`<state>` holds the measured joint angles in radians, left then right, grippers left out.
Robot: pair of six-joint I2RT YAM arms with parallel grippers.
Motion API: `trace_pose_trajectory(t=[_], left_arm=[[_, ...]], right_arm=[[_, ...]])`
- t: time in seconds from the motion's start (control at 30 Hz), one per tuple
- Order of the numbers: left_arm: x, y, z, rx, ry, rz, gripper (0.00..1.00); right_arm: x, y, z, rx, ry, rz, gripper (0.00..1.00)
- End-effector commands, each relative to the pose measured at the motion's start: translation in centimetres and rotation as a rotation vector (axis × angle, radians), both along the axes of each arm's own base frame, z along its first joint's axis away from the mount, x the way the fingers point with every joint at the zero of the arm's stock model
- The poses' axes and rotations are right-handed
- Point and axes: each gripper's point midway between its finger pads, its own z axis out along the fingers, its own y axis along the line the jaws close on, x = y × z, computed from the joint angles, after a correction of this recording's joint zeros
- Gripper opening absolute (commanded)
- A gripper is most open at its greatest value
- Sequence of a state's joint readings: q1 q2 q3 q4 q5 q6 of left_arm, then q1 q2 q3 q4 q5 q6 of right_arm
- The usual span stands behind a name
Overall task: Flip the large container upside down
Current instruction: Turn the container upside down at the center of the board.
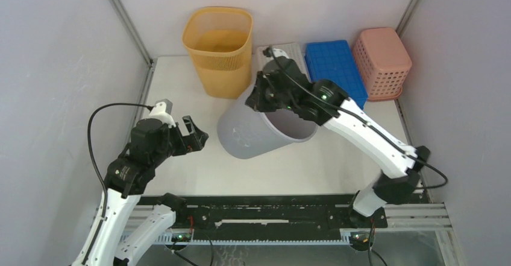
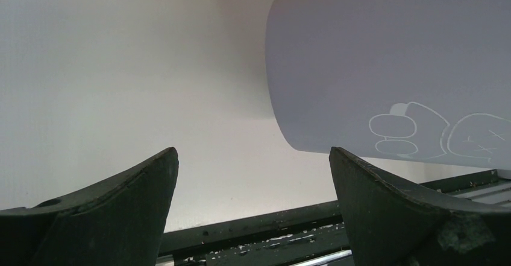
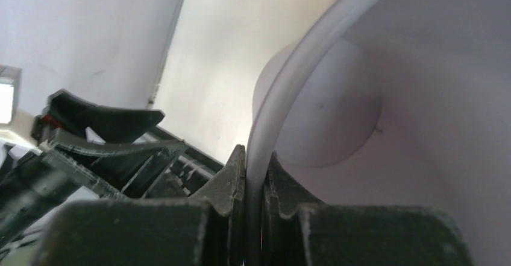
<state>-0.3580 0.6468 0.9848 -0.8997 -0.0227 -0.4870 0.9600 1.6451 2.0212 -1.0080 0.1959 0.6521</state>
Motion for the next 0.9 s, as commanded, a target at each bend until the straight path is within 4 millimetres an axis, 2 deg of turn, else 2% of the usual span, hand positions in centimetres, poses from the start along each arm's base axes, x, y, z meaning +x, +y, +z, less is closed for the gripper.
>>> trace_pose_trajectory(t=[0.0, 0.07, 0.27, 0.4, 0.53, 0.57, 0.87], left_arm=[[0.3, -0.1, -0.1, -0.025, -0.017, 0.013, 1.0], [0.3, -0.2, 0.2, -0.031, -0.023, 0.015, 1.0], [0.5, -0.1, 0.5, -0.035, -0.031, 0.028, 1.0], [0.6, -0.1, 0.5, -0.041, -0.027, 0.035, 1.0], [0.6, 0.1, 0.3, -0.04, -0.026, 0.048, 1.0], [0.6, 0.1, 0.3, -0.041, -0.027, 0.051, 1.0], [0.8, 0.2, -0.1, -0.04, -0.019, 0.063, 1.0]], right_arm=[[1.1, 0.2, 4.5, 0.341, -0.09, 0.022, 0.0], [1.8, -0.8, 4.1, 0.434, -0.082, 0.026, 0.0], [1.5, -1.8, 4.2, 0.654, -0.081, 0.112, 0.0], [1.5, -2.1, 3.8, 0.715, -0.05, 0.151, 0.0], [1.7, -2.4, 2.6, 0.802, -0.006, 0.191, 0.0], [1.8, -2.6, 1.6, 0.823, 0.02, 0.193, 0.0], [2.7, -4.0, -1.0, 1.0, 0.081, 0.214, 0.0]])
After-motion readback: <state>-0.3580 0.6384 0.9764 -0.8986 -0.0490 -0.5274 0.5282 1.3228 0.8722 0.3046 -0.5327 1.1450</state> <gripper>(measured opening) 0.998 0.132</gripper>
